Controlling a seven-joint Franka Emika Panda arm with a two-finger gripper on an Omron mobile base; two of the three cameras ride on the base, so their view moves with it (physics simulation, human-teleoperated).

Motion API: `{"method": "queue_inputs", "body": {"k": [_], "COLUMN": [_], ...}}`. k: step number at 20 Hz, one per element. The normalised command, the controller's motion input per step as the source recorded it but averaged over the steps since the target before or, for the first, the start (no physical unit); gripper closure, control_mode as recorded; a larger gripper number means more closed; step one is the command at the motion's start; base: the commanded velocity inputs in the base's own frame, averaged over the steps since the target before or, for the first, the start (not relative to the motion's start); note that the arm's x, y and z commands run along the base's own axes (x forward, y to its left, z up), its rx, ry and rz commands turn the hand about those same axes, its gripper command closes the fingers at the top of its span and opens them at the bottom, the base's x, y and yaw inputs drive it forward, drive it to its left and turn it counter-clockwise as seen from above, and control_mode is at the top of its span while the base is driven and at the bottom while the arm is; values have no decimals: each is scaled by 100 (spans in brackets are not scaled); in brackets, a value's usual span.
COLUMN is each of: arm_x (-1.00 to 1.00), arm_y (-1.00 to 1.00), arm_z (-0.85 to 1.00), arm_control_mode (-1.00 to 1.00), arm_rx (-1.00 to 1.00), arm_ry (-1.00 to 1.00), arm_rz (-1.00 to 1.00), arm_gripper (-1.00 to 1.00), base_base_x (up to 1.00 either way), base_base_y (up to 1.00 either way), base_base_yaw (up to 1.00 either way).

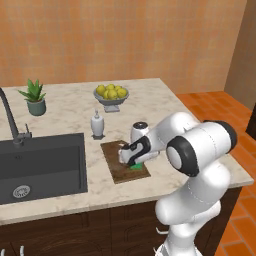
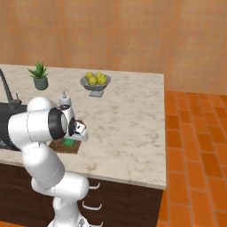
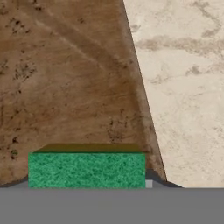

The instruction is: Pick up the sponge from the counter and clean the cutting board by briefly scrubbing or pressing down on the cutting board. Once finished, release the sponge.

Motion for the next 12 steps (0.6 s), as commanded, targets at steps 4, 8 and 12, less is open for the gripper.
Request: {"method": "queue_inputs", "body": {"k": [4, 8, 12], "arm_x": [-100, -100, -96], "arm_y": [-90, -97, -97], "arm_z": [-100, -100, -90], "arm_control_mode": [-100, -100, -100], "arm_rx": [-3, -1, -3], "arm_ry": [0, 0, 0], "arm_rz": [6, 10, 14], "arm_gripper": [100, 100, 100], "base_base_x": [0, 0, 0], "base_base_y": [0, 0, 0], "base_base_yaw": [0, 0, 0]}}
